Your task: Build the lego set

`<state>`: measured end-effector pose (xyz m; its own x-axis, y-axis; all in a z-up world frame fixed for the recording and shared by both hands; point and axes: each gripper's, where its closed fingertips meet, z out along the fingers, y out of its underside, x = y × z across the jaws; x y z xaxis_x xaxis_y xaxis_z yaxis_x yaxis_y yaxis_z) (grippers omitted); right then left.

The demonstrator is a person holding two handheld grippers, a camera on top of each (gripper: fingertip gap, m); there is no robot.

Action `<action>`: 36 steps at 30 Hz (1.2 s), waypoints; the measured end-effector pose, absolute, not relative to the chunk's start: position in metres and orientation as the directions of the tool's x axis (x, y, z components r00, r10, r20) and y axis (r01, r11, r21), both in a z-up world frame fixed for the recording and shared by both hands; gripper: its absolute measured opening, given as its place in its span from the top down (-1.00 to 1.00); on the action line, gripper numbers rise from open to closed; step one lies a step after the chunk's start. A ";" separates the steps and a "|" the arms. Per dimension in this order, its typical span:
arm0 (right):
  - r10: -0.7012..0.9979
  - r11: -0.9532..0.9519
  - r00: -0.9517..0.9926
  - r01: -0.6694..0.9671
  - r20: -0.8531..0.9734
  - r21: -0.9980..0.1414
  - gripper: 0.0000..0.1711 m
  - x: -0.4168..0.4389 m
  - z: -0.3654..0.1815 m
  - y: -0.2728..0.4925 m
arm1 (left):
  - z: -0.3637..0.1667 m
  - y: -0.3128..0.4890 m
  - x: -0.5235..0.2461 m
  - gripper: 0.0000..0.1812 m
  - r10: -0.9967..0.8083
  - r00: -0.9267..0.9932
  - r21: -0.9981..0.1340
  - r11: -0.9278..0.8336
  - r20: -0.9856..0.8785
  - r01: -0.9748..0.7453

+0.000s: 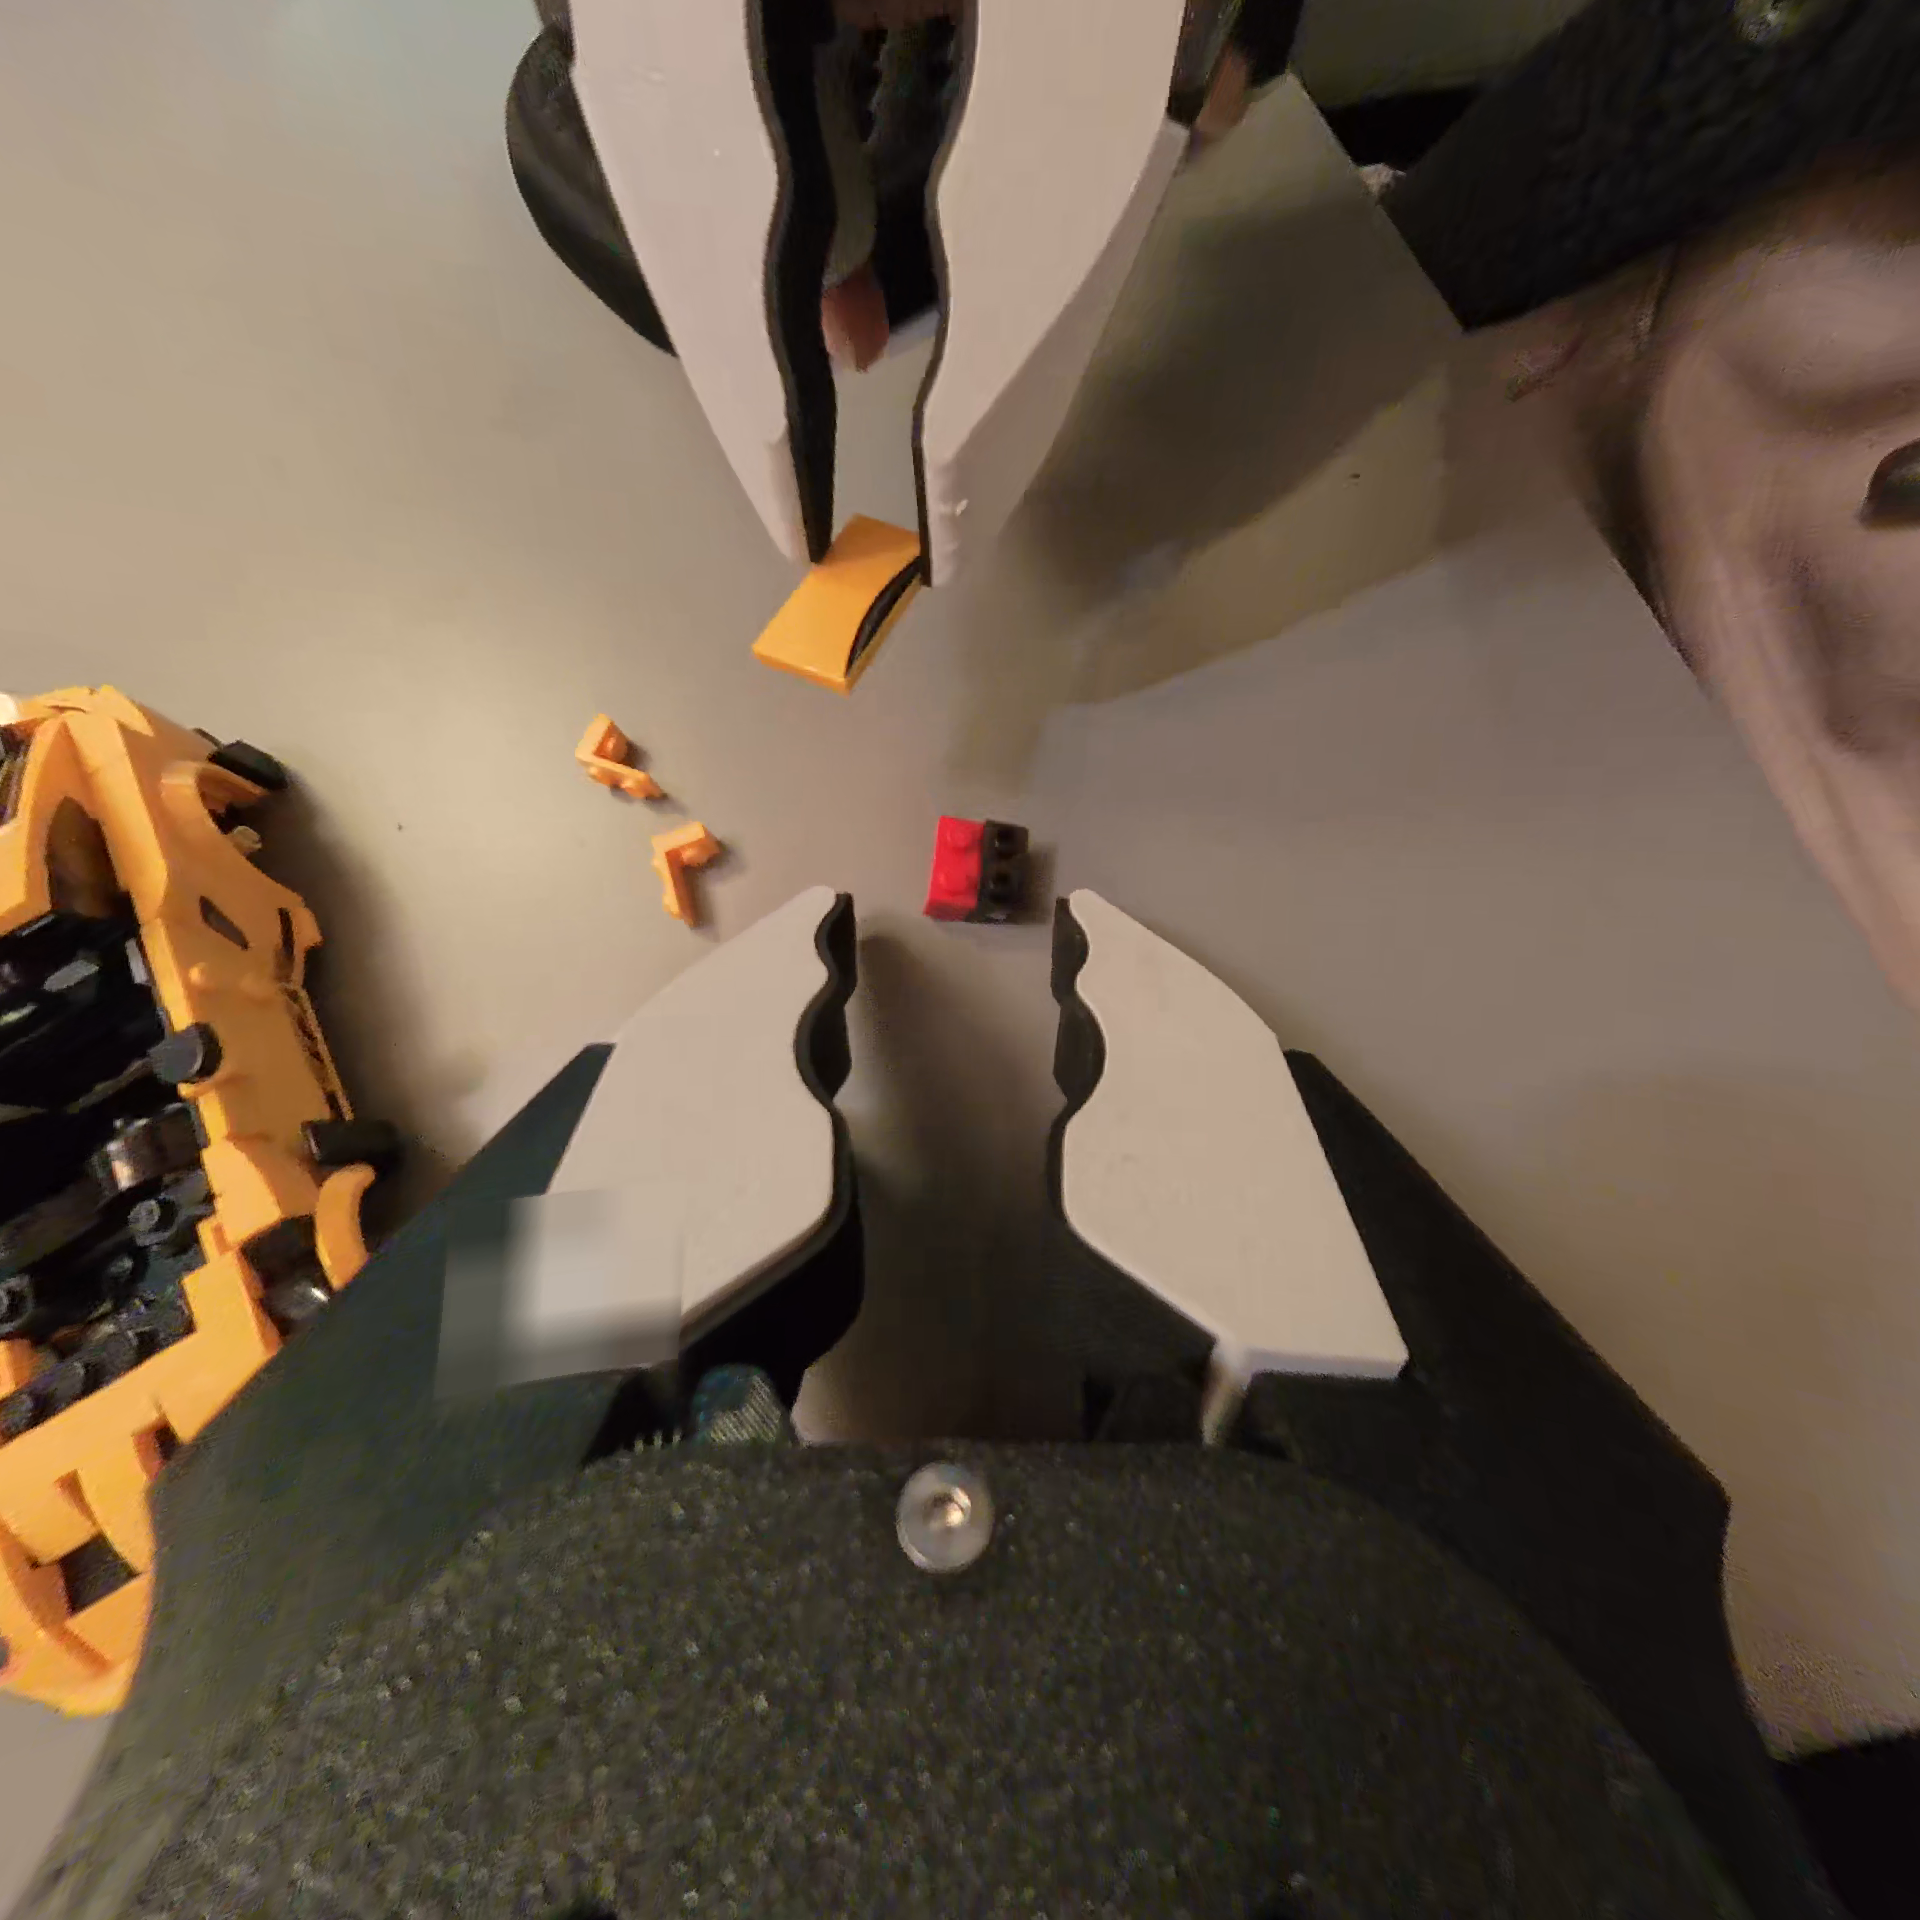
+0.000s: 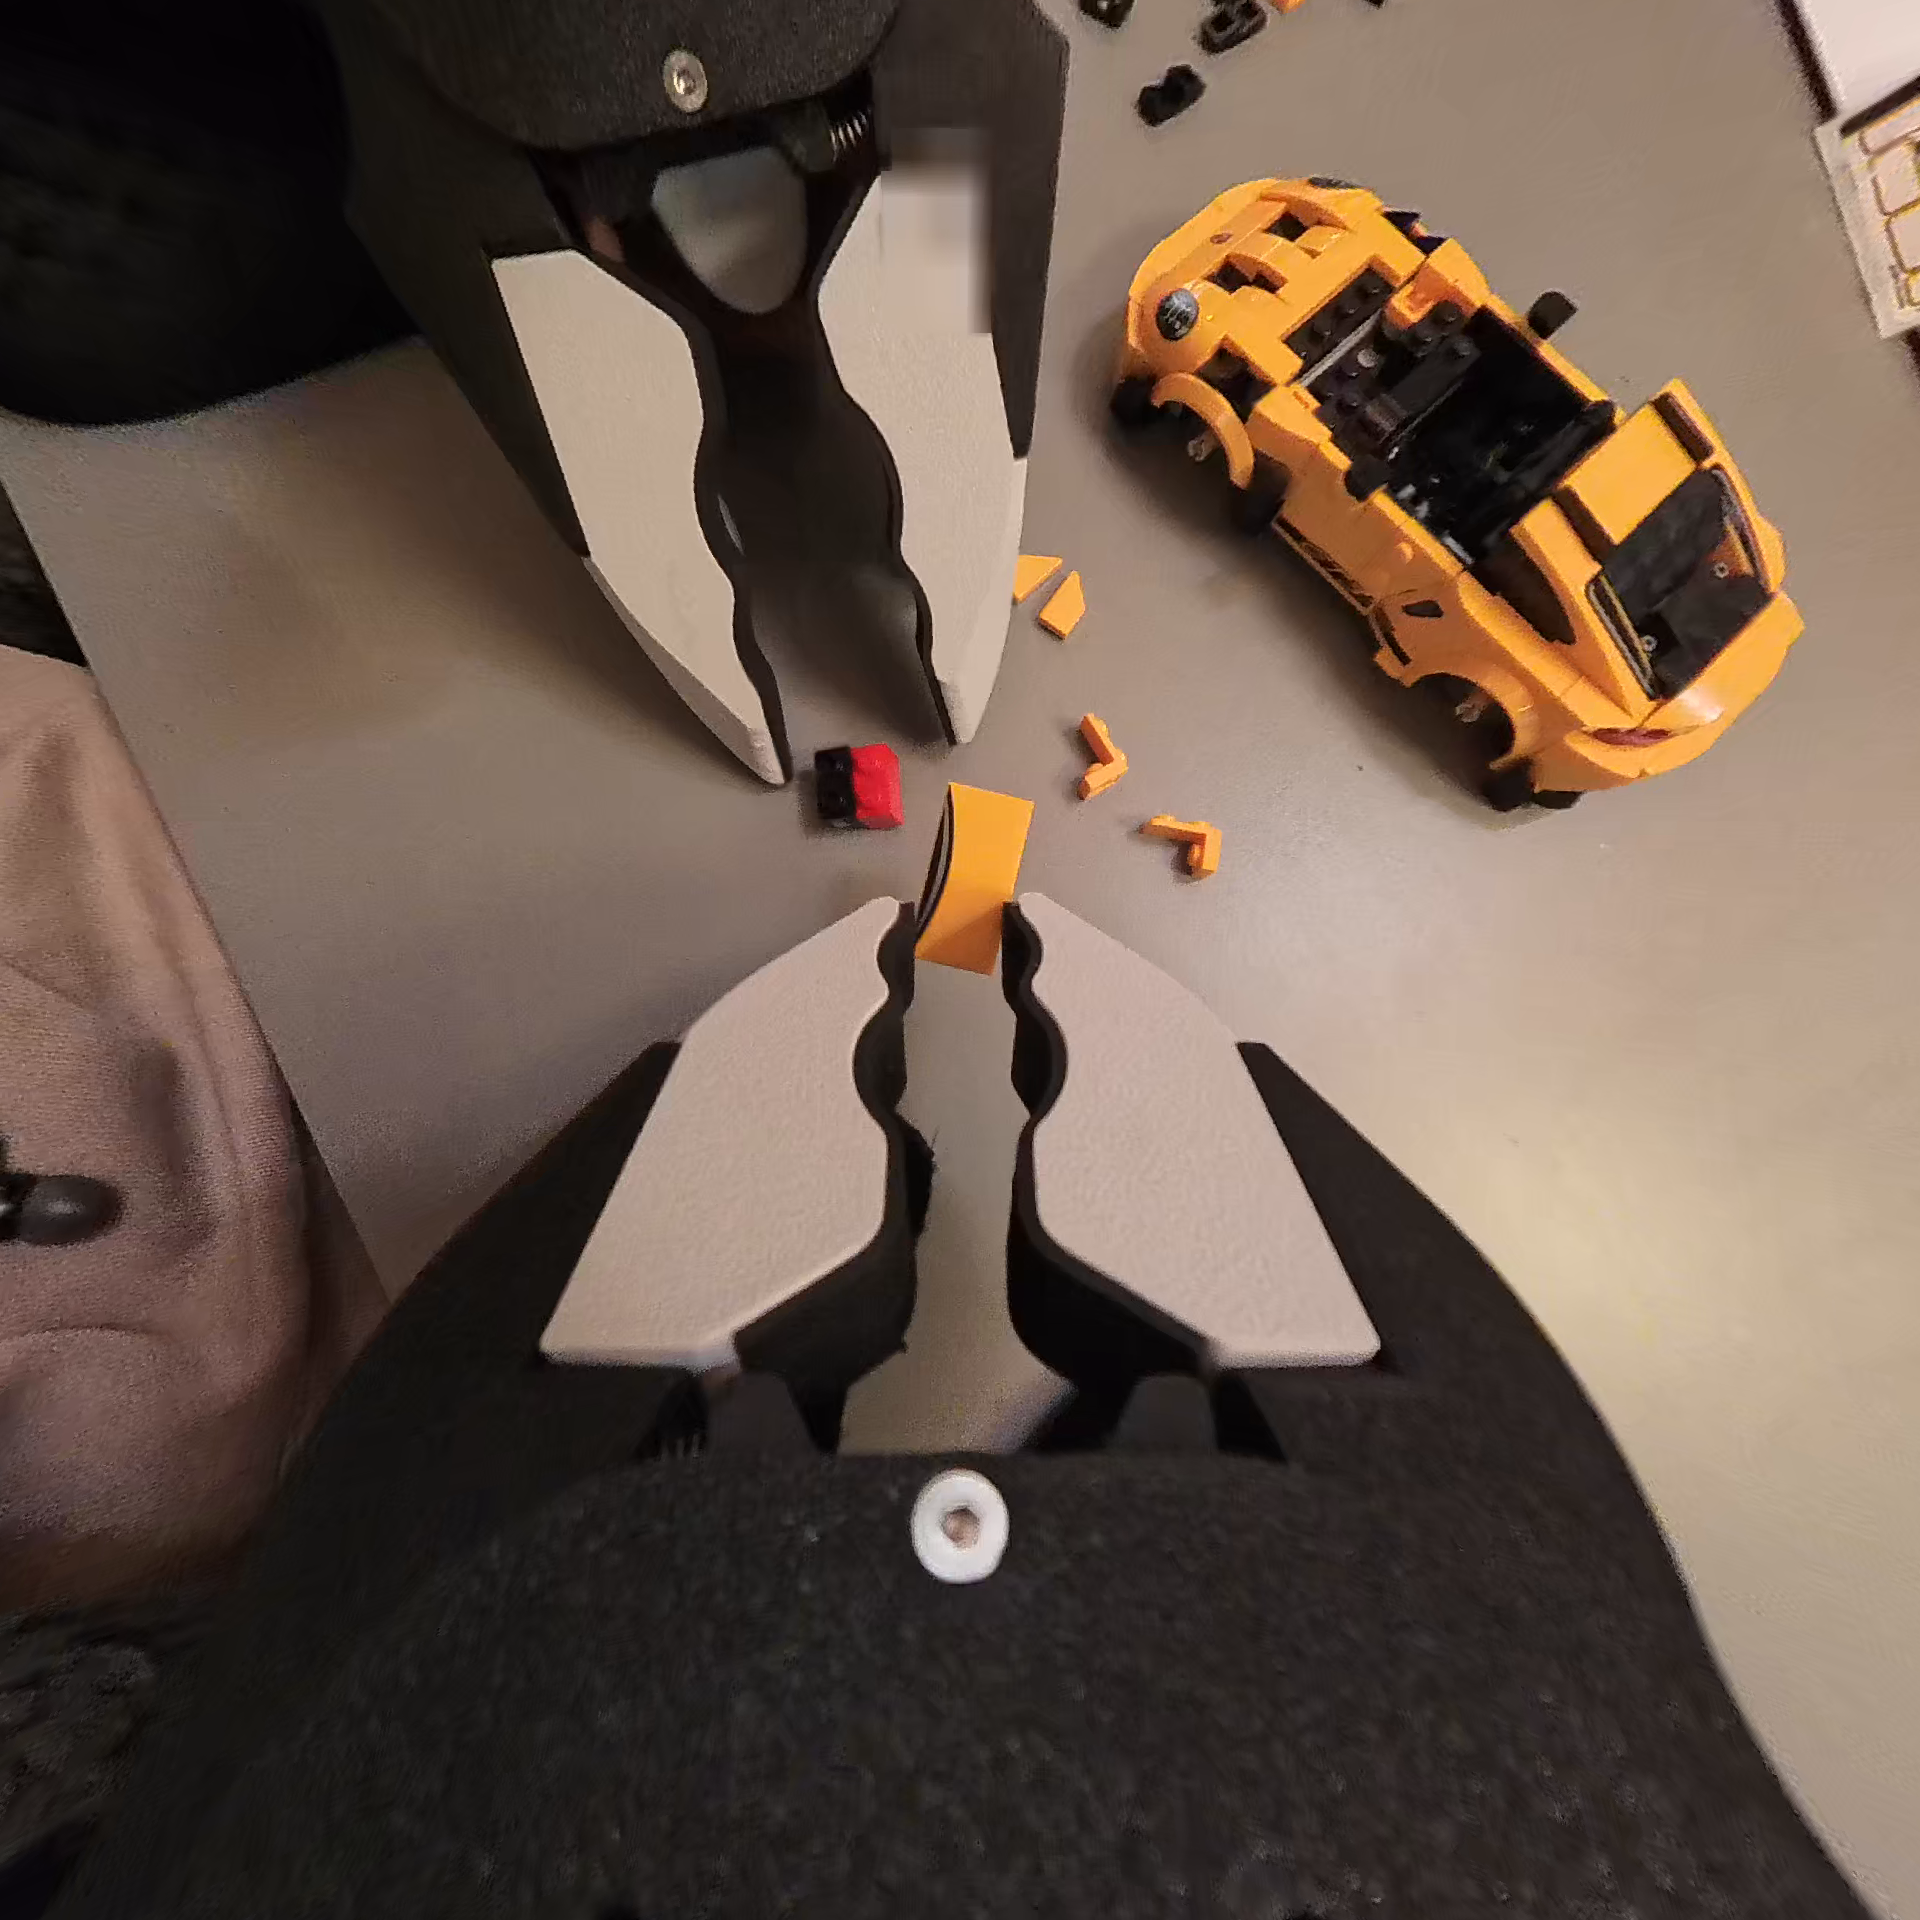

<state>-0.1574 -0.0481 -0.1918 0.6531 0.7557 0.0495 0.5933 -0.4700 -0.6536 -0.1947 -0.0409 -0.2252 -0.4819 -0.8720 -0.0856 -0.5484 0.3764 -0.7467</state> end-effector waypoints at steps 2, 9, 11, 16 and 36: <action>0.761 -0.464 0.648 0.563 0.018 -0.684 0.82 -0.157 -0.191 -0.050 | -0.226 -0.042 -0.193 0.64 -0.877 -0.477 -0.748 0.355 -0.058 -0.561; 0.824 -0.375 0.566 0.583 0.029 -0.721 0.82 -0.162 -0.192 -0.054 | -0.227 -0.044 -0.190 0.81 -0.897 -0.438 -0.743 0.331 -0.057 -0.581; 0.829 -0.374 0.556 0.634 0.062 -0.677 0.82 -0.155 -0.201 -0.053 | -0.227 -0.044 -0.190 0.81 -0.902 -0.426 -0.741 0.330 -0.066 -0.584; 0.867 -0.381 0.496 0.724 0.050 -0.575 0.82 -0.143 -0.217 -0.054 | -0.227 -0.042 -0.193 0.81 -0.925 -0.379 -0.731 0.283 -0.037 -0.621; 0.923 -0.154 0.336 0.768 0.187 -0.622 0.75 -0.195 -0.190 -0.047 | -0.199 -0.048 -0.197 0.81 -0.947 -0.321 -0.760 0.219 -0.016 -0.611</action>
